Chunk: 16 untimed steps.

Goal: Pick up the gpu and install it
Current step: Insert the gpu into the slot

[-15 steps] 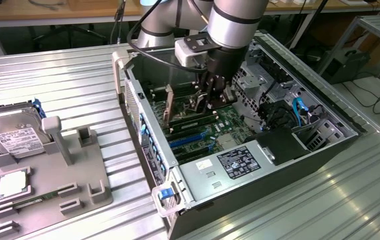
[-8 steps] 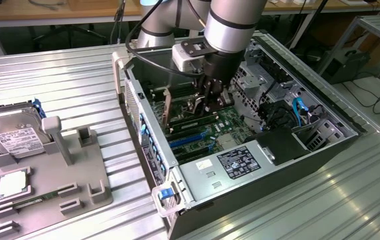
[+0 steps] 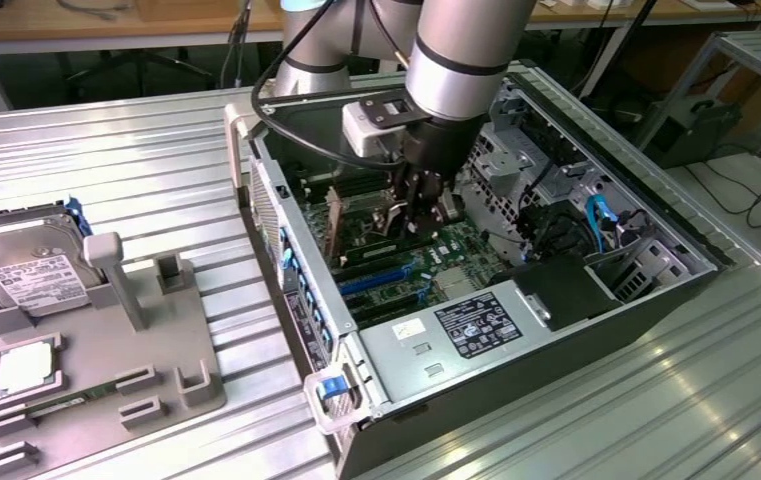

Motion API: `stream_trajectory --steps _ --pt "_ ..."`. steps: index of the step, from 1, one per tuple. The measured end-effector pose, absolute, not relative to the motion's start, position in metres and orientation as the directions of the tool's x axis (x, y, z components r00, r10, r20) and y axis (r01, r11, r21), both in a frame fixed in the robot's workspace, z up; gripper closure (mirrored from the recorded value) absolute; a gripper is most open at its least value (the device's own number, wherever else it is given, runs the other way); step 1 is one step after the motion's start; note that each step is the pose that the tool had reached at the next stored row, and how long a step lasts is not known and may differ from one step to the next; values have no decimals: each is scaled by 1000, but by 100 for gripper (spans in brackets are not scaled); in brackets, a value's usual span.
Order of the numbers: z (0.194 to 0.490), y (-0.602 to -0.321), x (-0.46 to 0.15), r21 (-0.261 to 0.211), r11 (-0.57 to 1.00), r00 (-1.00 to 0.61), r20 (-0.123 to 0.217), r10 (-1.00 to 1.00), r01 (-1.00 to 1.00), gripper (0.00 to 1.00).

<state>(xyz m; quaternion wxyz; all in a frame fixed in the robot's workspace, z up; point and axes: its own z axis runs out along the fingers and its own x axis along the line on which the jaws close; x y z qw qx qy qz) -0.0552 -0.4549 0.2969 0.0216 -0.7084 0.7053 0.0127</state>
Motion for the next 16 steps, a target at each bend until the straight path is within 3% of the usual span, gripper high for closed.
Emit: stream_trajectory --steps 16 --pt "276 -466 -61 -12 -4 5 -48 -999 -1000 72"
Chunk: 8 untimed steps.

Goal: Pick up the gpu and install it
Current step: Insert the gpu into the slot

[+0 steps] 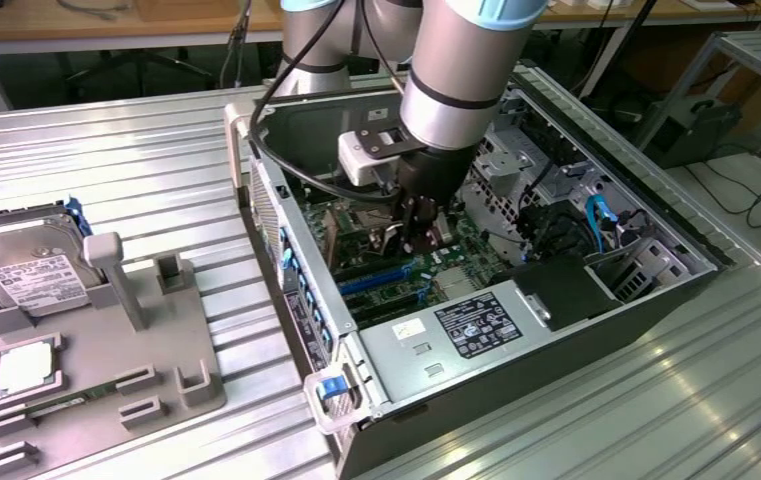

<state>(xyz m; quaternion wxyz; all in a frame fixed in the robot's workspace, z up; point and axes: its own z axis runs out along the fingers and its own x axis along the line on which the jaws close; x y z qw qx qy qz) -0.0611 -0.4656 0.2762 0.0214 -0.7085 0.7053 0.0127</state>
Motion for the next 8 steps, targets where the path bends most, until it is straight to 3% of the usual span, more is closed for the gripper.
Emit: stream_trajectory --steps 8 --pt "271 -465 -61 -12 -5 5 -32 -999 -1000 72"
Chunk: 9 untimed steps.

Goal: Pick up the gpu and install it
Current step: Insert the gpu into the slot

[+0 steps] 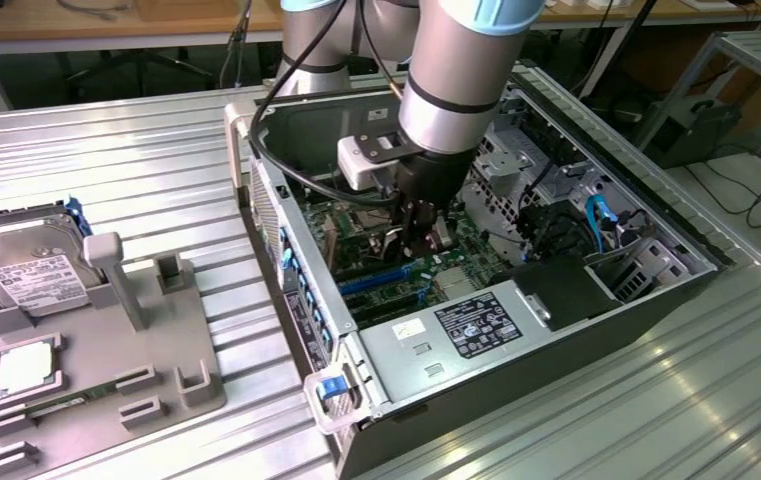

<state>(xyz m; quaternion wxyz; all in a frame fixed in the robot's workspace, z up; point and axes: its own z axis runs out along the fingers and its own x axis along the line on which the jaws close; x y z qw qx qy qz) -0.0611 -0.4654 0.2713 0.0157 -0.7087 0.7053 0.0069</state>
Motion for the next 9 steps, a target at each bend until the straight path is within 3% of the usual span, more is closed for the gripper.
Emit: stream_trajectory --steps 9 --pt "267 -465 -61 -12 -4 5 -32 -999 -1000 72"
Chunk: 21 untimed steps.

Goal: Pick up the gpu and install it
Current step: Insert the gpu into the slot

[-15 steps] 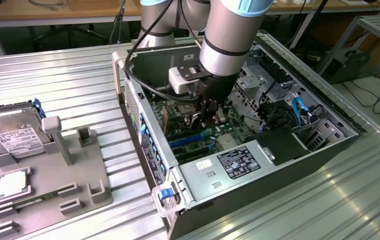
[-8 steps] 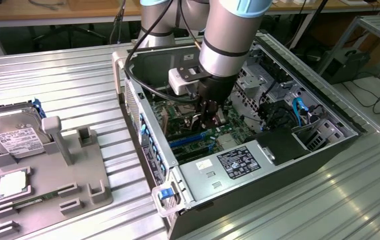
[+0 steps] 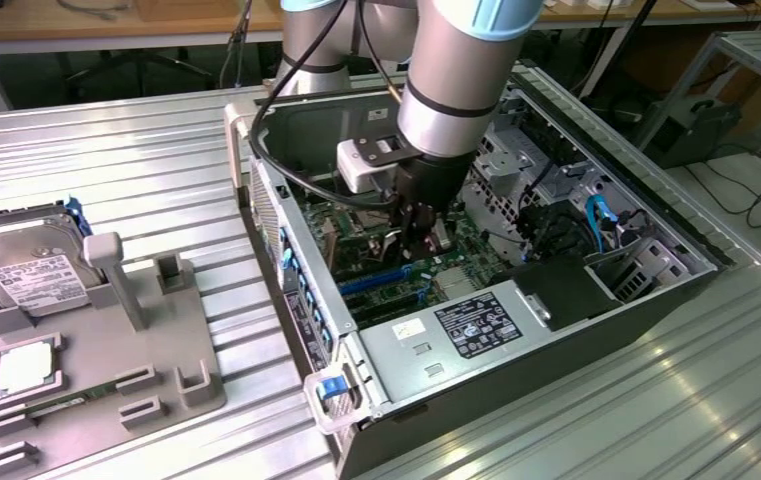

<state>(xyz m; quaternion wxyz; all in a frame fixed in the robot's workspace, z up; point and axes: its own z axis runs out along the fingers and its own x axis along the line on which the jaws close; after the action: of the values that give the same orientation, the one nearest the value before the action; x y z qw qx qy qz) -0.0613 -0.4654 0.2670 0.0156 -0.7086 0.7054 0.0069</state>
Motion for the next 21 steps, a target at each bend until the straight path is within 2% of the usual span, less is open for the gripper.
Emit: stream_trajectory --steps 21 --pt "256 -462 -64 -18 -7 8 -32 -999 -1000 72"
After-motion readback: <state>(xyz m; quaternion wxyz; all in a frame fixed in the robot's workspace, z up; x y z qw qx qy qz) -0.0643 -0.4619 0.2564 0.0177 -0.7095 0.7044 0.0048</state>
